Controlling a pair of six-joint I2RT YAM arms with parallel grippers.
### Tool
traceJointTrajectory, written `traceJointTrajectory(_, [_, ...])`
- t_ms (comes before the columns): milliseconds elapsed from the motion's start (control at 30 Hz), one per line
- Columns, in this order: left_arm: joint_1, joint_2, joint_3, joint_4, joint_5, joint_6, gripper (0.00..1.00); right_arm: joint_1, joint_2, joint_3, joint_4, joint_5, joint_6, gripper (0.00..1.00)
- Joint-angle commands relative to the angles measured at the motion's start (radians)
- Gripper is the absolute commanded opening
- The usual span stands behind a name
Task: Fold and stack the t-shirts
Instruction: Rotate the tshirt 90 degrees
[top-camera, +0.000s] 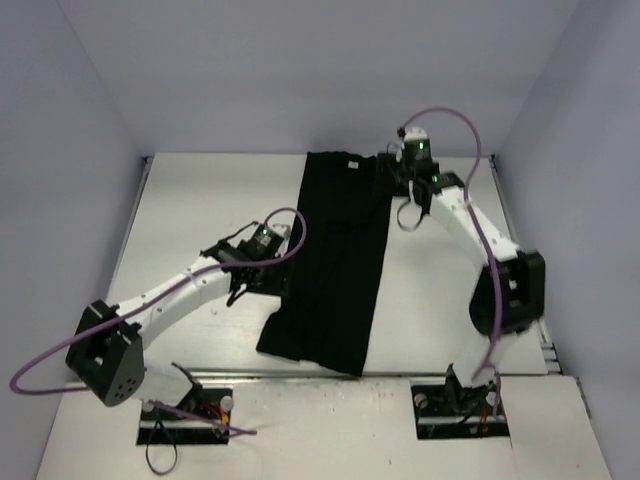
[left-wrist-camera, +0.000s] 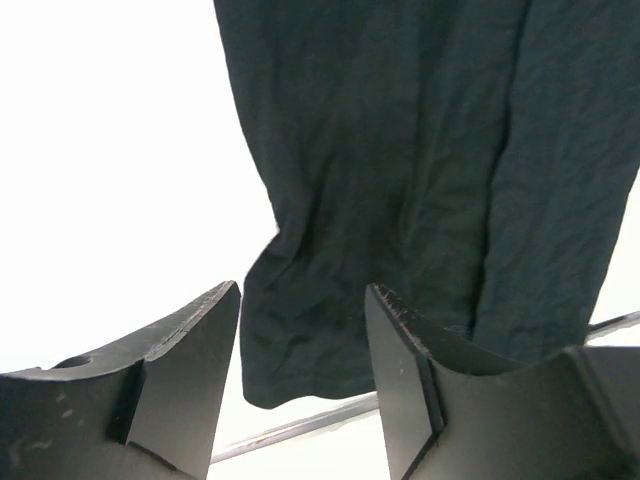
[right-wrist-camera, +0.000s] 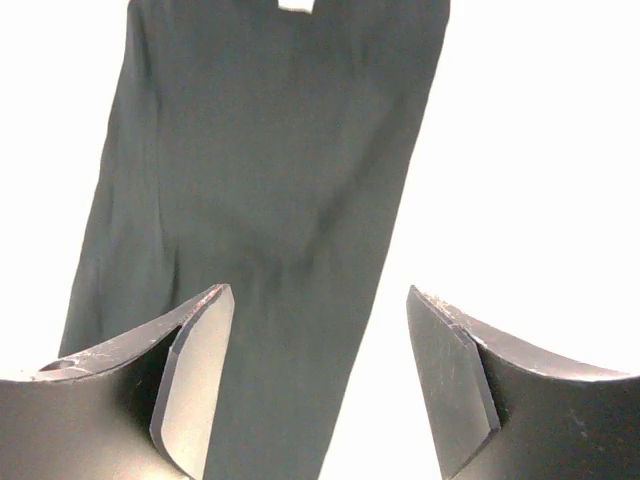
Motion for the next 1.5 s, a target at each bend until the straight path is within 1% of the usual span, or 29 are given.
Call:
traceJointTrajectory(0, [0.009,0.021,0.057,0.001,-0.043,0.098,0.5,0.04,-0.211,-0.345,0.018,0.024,0.098,0.67])
traceJointTrajectory(100, [0.013,0.065,0.102,0.039,-0.07,0.148,0.5,0.05,-0.291,-0.489,0.021,0.051,0.132,0.66])
traceJointTrajectory(200, [0.017,0.135,0.18,0.051,-0.08,0.176,0.5,0.059,-0.345,-0.57,0.025,0.042,0.165,0.66])
traceJointTrajectory(300, [0.017,0.213,0.252,0.064,-0.103,0.204,0.5,0.074,-0.368,-0.653,0.062,0.036,0.188,0.66])
traceJointTrajectory(433, [0.023,0.294,0.322,0.14,-0.114,0.249,0.5,0.091,-0.375,-0.718,0.108,0.029,0.22,0.66])
traceJointTrajectory(467, [0.026,0.324,0.348,0.157,-0.109,0.263,0.5,0.094,-0.373,-0.719,0.113,0.011,0.218,0.66])
traceJointTrajectory(533, [0.031,0.387,0.384,0.178,-0.099,0.292,0.5,0.096,-0.36,-0.712,0.124,0.021,0.206,0.66])
traceJointTrajectory(633, [0.053,0.496,0.465,0.193,-0.06,0.308,0.5,0.1,-0.285,-0.673,0.14,0.024,0.192,0.65])
traceJointTrajectory(867, [0.094,0.652,0.564,0.202,0.015,0.316,0.5,0.108,-0.163,-0.613,0.148,0.122,0.201,0.65])
traceJointTrajectory(1067, [0.1,0.748,0.624,0.201,0.029,0.307,0.5,0.091,-0.06,-0.568,0.145,0.17,0.163,0.65])
traceJointTrajectory(1200, [0.108,0.789,0.651,0.204,0.039,0.262,0.5,0.034,-0.015,-0.532,0.14,0.191,0.135,0.64])
traceJointTrajectory(1333, [0.108,0.812,0.671,0.227,0.061,0.198,0.5,-0.054,0.01,-0.49,0.137,0.185,0.102,0.65])
traceJointTrajectory(1467, [0.112,0.837,0.689,0.257,0.06,0.111,0.5,-0.111,0.058,-0.38,0.123,0.192,0.057,0.64])
